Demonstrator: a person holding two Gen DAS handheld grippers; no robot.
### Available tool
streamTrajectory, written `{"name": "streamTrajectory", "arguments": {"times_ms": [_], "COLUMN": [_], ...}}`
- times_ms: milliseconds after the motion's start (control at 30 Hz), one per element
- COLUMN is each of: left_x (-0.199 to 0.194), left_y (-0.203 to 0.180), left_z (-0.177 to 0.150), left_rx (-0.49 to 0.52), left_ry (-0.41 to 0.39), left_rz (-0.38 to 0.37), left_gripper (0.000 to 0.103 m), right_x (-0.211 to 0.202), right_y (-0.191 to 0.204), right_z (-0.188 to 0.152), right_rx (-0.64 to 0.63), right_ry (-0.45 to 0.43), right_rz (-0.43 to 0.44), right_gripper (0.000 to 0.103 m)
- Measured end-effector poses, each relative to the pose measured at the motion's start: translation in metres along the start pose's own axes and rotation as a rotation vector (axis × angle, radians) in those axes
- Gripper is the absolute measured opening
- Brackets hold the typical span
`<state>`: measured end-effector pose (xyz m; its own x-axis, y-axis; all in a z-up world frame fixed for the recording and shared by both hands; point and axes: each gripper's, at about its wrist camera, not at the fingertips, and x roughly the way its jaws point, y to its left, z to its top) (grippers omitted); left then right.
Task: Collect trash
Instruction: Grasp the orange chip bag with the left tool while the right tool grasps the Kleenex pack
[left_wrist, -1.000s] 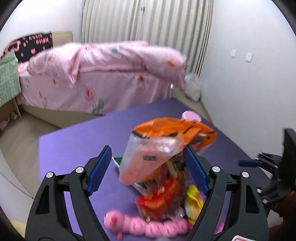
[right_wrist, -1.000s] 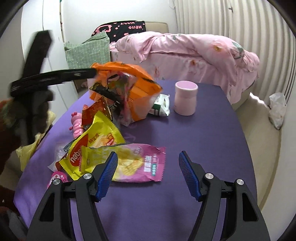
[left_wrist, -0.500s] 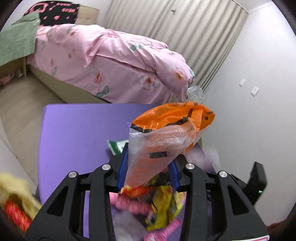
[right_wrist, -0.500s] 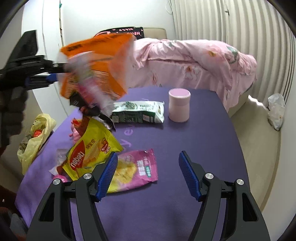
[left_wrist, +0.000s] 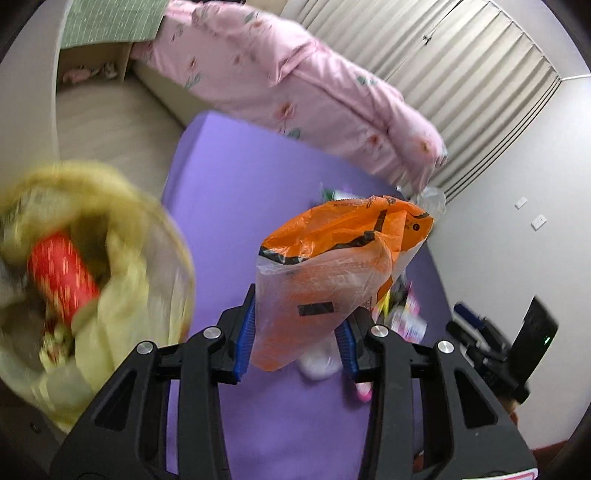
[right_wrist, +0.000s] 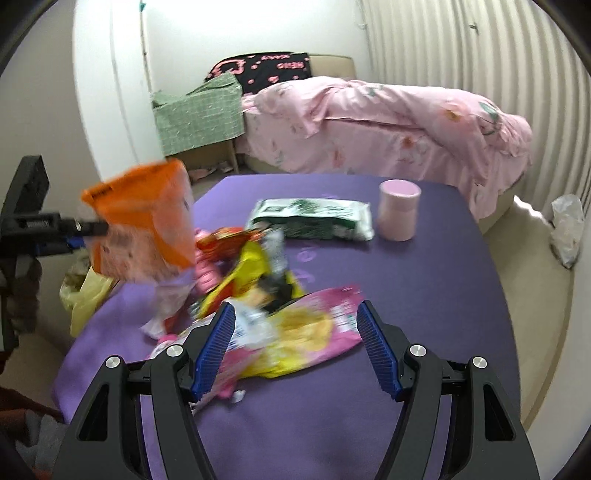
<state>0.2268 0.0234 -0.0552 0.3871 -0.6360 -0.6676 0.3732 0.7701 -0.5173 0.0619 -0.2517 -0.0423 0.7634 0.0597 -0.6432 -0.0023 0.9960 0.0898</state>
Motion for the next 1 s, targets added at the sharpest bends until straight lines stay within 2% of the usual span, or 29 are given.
{"name": "streamTrajectory", "arguments": {"times_ms": [67,167,333,367,433,533,633,700,933,1000], "left_x": [-0.001,-0.004,-0.009,-0.012,-0.019,-0.031,-0.042,-0.043,0.01,0.025], "left_y": [0.005,0.015,0.029,0.029,0.026,0.014,0.007,0.006,0.016,0.014], "left_z": [-0.014,-0.031,-0.048,-0.049,-0.052,-0.055,-0.055,-0.051,-0.033,-0.033], "left_rx": [-0.01,-0.042,-0.075,-0.061,-0.013,0.105,0.214,0.252,0.259,0.251], "left_ry": [0.028,0.046,0.052,0.05,0.035,-0.011,-0.073,-0.101,-0.064,-0.037], "left_rz": [-0.006,-0.005,-0.003,0.001,0.025,0.106,0.195,0.232,0.317,0.304], "left_gripper": [0.036,0.037,0.052,0.054,0.057,0.061,0.062,0.064,0.064,0.05], "right_x": [0.002,0.017,0.045,0.05,0.055,0.054,0.045,0.037,0.02,0.015], "right_y": [0.01,0.02,0.032,0.033,0.029,0.012,-0.005,-0.012,-0.019,-0.02], "right_z": [-0.005,-0.017,-0.024,-0.023,-0.022,-0.017,-0.014,-0.014,-0.02,-0.02], "right_rx": [0.006,0.078,0.051,0.027,-0.002,0.002,0.042,0.07,0.131,0.147], "right_ry": [0.02,0.095,0.169,0.179,0.181,0.167,0.147,0.126,0.086,0.075], "right_rz": [0.009,0.102,0.108,0.087,0.036,-0.047,-0.057,-0.049,-0.024,-0.018], "right_gripper": [0.065,0.065,0.062,0.059,0.059,0.059,0.059,0.059,0.059,0.059]}}
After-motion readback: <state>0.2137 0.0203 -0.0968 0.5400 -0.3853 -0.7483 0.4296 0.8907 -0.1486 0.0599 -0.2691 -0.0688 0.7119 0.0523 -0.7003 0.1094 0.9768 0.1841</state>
